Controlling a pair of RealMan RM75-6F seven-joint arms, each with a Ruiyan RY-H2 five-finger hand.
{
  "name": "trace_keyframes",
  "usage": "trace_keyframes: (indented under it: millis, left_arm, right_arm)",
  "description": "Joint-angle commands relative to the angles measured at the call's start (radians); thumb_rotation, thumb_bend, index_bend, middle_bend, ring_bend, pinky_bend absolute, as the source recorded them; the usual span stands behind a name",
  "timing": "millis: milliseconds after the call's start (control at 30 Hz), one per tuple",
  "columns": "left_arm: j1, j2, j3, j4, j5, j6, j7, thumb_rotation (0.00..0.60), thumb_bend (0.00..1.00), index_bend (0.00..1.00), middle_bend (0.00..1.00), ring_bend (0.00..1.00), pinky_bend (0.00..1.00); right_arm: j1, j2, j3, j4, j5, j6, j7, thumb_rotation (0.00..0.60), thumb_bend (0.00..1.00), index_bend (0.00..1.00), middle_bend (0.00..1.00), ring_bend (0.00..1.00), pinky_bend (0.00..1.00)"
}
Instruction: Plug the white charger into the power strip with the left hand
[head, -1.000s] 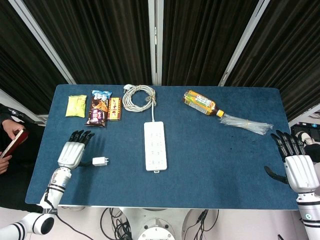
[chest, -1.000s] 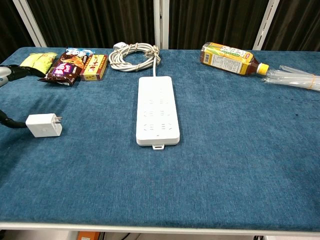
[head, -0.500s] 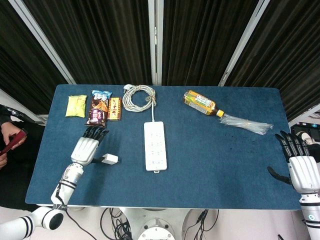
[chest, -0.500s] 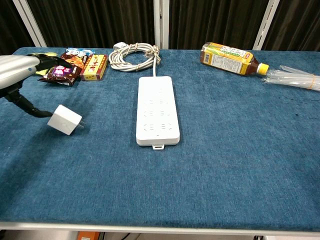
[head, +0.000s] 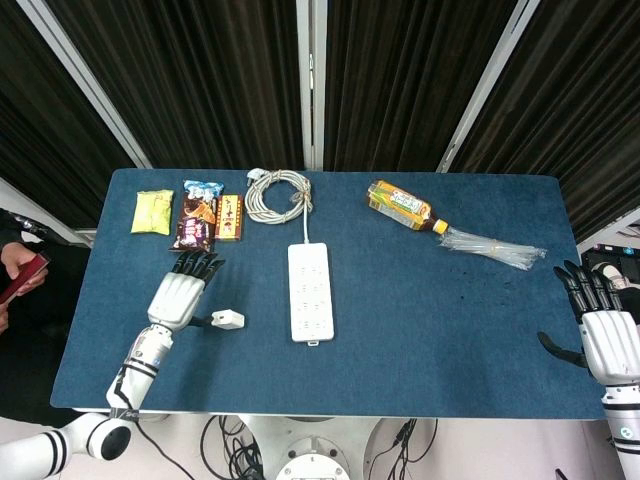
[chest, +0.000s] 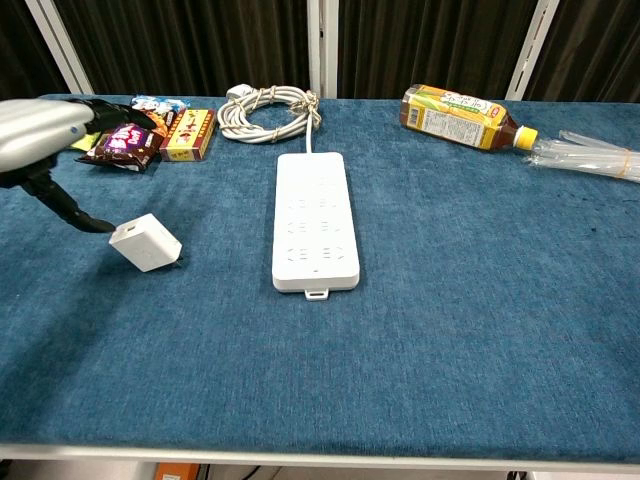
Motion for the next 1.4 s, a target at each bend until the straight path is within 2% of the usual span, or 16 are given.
trace_keyframes:
  millis: [33,133,233,400,600,933,1400]
  left_arm:
    - [0.034,0.06,0.014,-0.082,-0.01,0.035,-0.001,0.6,0.06,0.11,0.05,0.0,0.0]
    - [0.06,0.103,0.027,-0.162,-0.02,0.036,-0.079,0.6,0.06,0.14,0.05,0.0,0.0]
    - [0.07,0.1,0.047,-0.176,-0.009,0.023,-0.15,0.6,0.06,0.2,0.12,0.03,0.0]
    - [0.07,0.014,0.051,-0.12,-0.025,0.023,-0.188,0.6,0.09,0.33,0.28,0.18,0.07]
    - [0.06,-0.082,0.032,-0.053,-0.063,0.04,-0.15,0.6,0.14,0.37,0.38,0.27,0.14]
    - [0.043,-0.138,0.027,-0.003,-0.081,0.052,-0.078,0.6,0.17,0.41,0.4,0.29,0.16]
    - [0.039,-0.136,0.032,0.014,-0.097,0.026,-0.097,0.6,0.26,0.44,0.43,0.32,0.17]
  right_arm:
    - [0.0,0.0,0.0,0.0,-0.003,0.001,0.0,0.6,0.13,0.0,0.01,0.0,0.0]
    - [0.001,-0.002,0.0,0.003,-0.005,-0.001,0.003,0.6,0.13,0.0,0.01,0.0,0.0]
    - [0.004,-0.004,0.0,0.006,-0.006,-0.008,0.005,0.6,0.13,0.0,0.01,0.0,0.0]
    - [0.009,-0.004,0.0,0.004,-0.009,-0.017,0.0,0.6,0.13,0.0,0.01,0.0,0.0]
    - [0.01,-0.005,0.0,0.002,-0.006,-0.024,-0.003,0.6,0.13,0.0,0.01,0.0,0.0]
    - [0.01,-0.008,0.001,0.007,-0.002,-0.03,0.002,0.6,0.13,0.0,0.01,0.0,0.0]
    - [0.015,-0.013,0.001,0.007,0.004,-0.044,-0.001,0.6,0.13,0.0,0.01,0.0,0.0]
